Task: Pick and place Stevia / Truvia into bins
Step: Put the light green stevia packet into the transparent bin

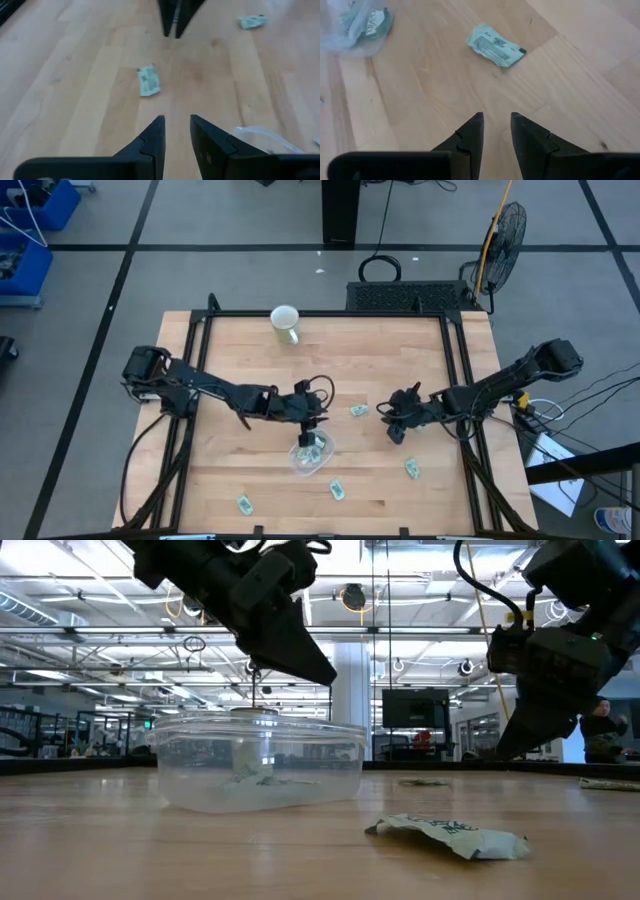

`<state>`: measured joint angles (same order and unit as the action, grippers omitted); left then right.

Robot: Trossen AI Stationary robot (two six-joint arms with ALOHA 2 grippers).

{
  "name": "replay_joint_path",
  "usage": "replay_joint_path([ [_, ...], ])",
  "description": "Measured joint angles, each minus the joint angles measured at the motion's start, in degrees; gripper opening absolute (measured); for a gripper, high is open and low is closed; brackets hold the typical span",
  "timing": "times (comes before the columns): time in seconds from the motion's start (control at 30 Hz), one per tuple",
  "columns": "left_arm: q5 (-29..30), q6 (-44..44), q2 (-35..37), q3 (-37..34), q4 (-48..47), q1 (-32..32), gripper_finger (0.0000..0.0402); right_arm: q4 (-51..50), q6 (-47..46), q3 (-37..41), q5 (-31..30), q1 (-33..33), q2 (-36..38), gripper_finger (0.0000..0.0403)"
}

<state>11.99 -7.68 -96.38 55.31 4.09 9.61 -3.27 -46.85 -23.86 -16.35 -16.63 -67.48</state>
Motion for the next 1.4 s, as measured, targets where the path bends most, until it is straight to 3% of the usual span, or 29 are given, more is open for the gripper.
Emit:
replay_joint_path([
  [0.13,-0.42,-2.47,-1.03,0.00,0.98,-1.53,0.0097,0.32,0.06,0.00,-0.30,0.18,0.00,0.0093],
  [0.33,-0.52,-1.80,-4.08,-0.07,4.76,-2.04,0.0097,7.67,4.77,0.00,-10.89,0.60,-0.41,0.0093],
  [0.6,-3.00,-1.55,-4.92,-0.07,8.53,-2.03,0.0097,19.38,14.88,-0.03,-10.48,0.06,-6.86,0.0115],
  [0.83,-3.11,-1.99,-4.92,-0.04,10.09,-2.04,0.0097,20.54,18.35,0.02,-10.44,0.06,-13.73,0.0138],
  [1.1,-3.00,-2.53,-4.92,-0.04,10.83,-2.04,0.0097,28.33,25.58,-0.03,-10.13,0.49,-20.77,0.0136],
  [1.4,-2.99,-2.53,-4.92,-0.04,11.00,-2.04,0.0097,28.92,25.04,-0.04,-12.00,1.32,-23.31,0.0133],
])
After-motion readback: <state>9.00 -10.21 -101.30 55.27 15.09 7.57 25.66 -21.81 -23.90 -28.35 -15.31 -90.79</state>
